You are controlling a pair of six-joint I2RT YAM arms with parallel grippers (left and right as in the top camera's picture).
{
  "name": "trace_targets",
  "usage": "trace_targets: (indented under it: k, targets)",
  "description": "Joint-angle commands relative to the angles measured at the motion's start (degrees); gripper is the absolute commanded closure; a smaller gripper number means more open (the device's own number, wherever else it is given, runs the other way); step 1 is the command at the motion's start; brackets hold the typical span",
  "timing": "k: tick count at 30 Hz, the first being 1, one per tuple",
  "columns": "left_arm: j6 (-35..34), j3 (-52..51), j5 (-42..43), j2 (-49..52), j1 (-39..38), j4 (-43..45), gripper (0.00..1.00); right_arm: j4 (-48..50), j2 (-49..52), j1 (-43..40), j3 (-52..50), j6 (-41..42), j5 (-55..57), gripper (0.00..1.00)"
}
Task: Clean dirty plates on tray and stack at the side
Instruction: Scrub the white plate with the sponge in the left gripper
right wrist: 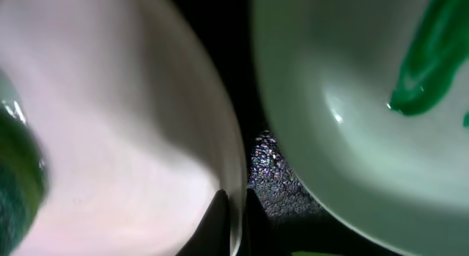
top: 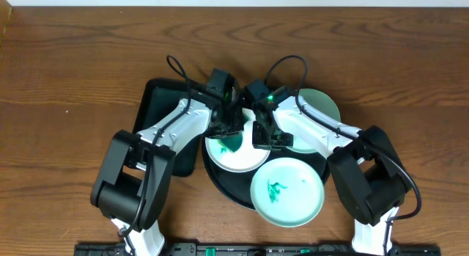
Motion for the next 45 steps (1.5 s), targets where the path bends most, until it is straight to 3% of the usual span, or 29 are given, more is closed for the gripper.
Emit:
trace_targets:
  k: [1,3,7,26,33,36,42,45]
  targets:
    - [-0.70,-1.81,-6.58,2.67,-2.05,-6.34,0.93,-0.28,-0.11,0.87,-0.44,-1.42,0.31,0.99]
    - [-0.72,-1.81,-10.99,2.54,-2.05,-9.14,0.93,-0.26,-0.11,0.87,-0.44,-1.42,0.31,0.99]
    - [0.52,-1.81,-11.47,2.51,-2.08,-11.43,0.93,-0.22,-0.11,0.87,-0.44,-1.40,0.28,0.99]
    - [5.35,-1.81,10.45,2.43,-5.57,-8.28,0.93,-0.04,-0.11,0.87,-0.46,-1.42,0.31,0.99]
    - [4.31,-1.81,13.81,2.43,-5.92,-5.53,0.93,-0.02,-0.11,0.85,-0.44,-1.42,0.31,0.99]
    - [3.80,-1.79,10.73,2.43,-5.46,-3.43,0.93,-0.04,-0.11,0.81,-0.44,-1.64,0.31,0.99]
    - [-0.72,-1.75,-9.55,2.43,-1.25,-6.16,0.93,-0.24,-0.11,0.81,-0.46,-2.01,0.33,0.99]
    - [-1.33,-1.75,-14.16,2.43,1.42,-6.51,0.93,0.13,-0.11,0.68,-0.44,-1.40,0.83,0.99]
